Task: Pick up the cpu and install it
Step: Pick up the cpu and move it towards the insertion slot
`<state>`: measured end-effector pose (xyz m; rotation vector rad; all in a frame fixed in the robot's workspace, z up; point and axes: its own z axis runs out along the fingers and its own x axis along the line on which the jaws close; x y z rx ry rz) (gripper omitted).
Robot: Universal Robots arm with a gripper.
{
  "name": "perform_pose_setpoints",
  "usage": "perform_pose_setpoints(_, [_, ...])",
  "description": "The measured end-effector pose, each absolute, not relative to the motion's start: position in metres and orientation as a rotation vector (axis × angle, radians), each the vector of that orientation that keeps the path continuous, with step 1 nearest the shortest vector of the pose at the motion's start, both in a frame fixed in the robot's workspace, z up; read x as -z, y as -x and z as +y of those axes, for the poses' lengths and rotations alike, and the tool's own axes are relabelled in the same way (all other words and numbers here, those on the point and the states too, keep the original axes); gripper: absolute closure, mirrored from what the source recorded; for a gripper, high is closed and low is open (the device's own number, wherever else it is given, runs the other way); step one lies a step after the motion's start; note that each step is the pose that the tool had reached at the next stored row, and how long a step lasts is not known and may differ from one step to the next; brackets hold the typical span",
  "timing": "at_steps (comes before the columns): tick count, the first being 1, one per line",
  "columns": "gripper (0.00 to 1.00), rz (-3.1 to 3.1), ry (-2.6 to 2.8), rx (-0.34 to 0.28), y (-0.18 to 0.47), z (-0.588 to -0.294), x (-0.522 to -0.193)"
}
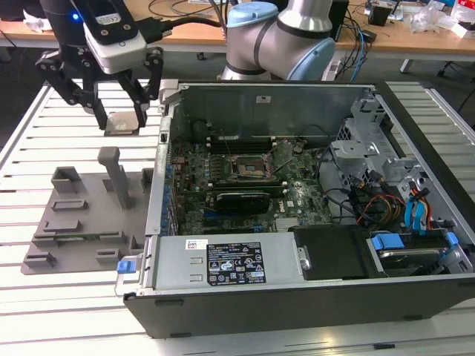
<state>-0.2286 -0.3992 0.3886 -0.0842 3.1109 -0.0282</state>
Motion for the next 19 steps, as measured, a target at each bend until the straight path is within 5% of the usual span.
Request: perform_pose_setpoints(19, [0.45, 3.111, 0.084, 0.037, 0.172, -0.38, -0.378])
